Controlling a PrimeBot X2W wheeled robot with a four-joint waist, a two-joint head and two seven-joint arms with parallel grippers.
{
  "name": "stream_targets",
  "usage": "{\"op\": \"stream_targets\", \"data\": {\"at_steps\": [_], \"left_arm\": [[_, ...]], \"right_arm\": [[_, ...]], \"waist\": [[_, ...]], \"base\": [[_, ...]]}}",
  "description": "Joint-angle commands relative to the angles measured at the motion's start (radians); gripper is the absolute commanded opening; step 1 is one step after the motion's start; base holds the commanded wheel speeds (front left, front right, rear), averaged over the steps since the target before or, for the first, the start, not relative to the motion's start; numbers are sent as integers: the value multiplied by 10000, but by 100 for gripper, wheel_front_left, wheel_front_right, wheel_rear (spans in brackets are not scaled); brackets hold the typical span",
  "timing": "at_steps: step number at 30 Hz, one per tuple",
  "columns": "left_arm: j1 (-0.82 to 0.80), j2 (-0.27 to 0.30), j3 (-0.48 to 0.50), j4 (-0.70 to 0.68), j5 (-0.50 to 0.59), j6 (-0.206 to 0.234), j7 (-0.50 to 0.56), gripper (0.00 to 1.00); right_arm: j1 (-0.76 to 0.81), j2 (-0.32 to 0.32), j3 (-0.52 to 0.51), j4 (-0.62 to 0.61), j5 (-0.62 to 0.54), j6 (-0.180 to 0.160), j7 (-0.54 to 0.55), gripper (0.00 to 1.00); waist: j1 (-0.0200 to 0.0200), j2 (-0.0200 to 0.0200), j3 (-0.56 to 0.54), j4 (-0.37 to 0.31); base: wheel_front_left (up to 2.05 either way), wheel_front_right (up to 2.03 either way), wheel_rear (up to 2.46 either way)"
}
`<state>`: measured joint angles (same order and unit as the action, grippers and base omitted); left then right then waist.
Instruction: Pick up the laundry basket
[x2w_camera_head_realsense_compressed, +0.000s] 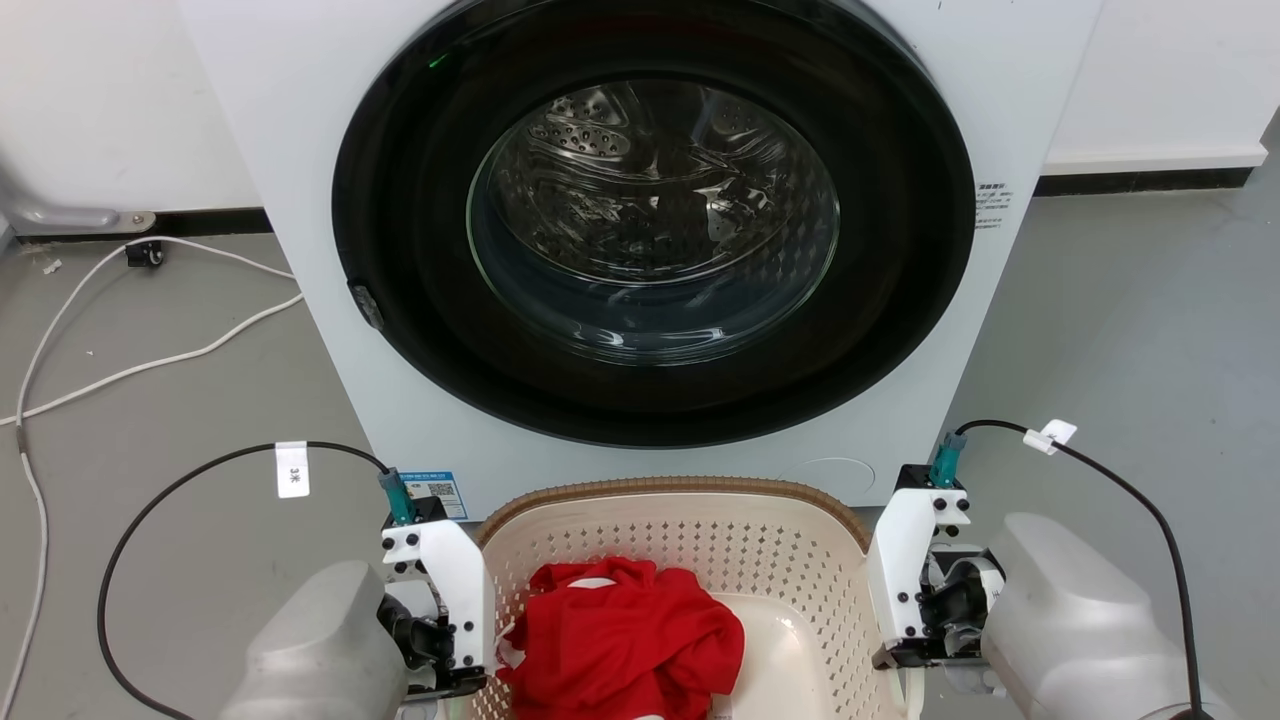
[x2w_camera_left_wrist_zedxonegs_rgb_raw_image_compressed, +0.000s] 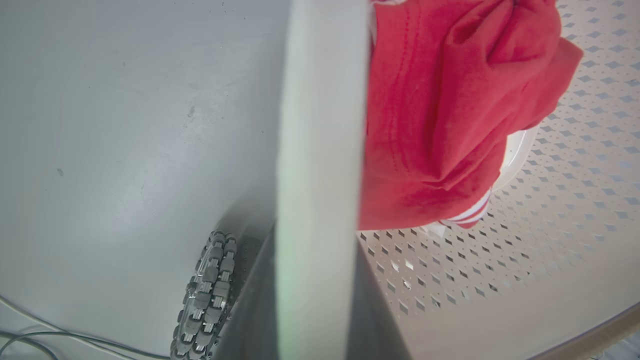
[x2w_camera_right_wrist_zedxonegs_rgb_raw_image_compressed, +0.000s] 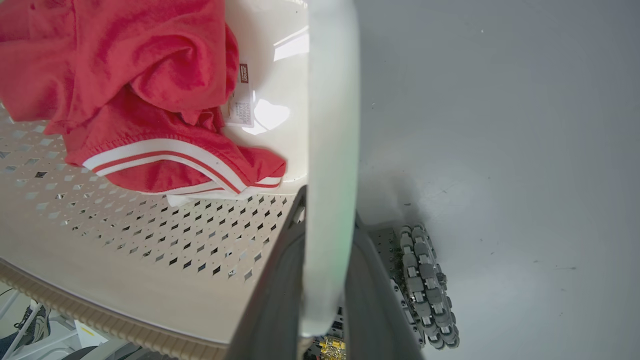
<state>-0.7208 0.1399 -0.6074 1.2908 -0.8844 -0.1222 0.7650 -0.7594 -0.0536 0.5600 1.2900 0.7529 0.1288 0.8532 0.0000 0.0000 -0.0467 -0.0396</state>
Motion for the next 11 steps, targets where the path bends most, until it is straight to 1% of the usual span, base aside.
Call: {"op": "stream_targets", "data": {"at_steps": [1,11], "left_arm": [[60,-35,-9,-28,-54,-39,-40,0],[71,-55,-61,-29,-82,-32,-63,0]], "right_arm": [[96,62,21,-18,43,36,-47,0],[134,64,-24,-20,8,36,-98,0]], "waist": [[0,0,1,-4],[0,0,-1,19]], "base": [[0,0,0],[0,0,0]]}}
